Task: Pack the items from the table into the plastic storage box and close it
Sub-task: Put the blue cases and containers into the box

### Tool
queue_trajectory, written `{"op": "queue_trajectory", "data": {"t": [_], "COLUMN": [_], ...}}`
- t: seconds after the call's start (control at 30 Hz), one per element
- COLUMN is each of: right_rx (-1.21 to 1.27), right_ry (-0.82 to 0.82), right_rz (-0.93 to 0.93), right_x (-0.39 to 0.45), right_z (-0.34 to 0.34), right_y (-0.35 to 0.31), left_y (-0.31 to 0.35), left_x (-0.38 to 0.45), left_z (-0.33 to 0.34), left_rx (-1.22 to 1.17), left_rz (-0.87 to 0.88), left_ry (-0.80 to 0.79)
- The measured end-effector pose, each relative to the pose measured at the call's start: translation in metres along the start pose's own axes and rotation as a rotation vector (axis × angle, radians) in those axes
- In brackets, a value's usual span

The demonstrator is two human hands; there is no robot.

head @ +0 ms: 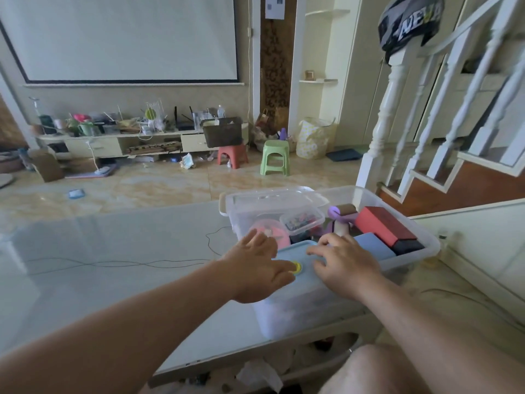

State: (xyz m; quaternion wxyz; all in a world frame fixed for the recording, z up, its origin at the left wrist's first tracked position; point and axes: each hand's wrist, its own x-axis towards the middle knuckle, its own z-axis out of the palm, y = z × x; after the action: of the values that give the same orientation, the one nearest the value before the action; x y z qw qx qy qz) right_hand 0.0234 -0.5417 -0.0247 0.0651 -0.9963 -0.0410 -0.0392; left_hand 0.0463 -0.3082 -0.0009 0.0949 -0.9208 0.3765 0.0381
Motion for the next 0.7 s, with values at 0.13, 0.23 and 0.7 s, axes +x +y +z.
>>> {"op": "queue_trajectory", "data": {"t": [0.13,0.23,0.7], "right_rx": [0.002,0.035,0.262], "right_ry": [0.131,0.444,0.141], "right_rz": [-0.027,-0.040,-0.018], "right_x": [-0.003,-0.011,-0.012], "right_z": [0.009,0.020,0.014], "right_y": [-0.008,-0.023,-0.219], "left_y": [-0.007,-0.014,-0.123], "left_x": [-0.027,-0.048,-0.154], "left_z": [0.004,0.010,0.044], "left_rx": [-0.108,-0.129,-0.137], "left_rz": [0.071,0.034,-0.342], "left_ry": [0.018,0.073,0.099]}}
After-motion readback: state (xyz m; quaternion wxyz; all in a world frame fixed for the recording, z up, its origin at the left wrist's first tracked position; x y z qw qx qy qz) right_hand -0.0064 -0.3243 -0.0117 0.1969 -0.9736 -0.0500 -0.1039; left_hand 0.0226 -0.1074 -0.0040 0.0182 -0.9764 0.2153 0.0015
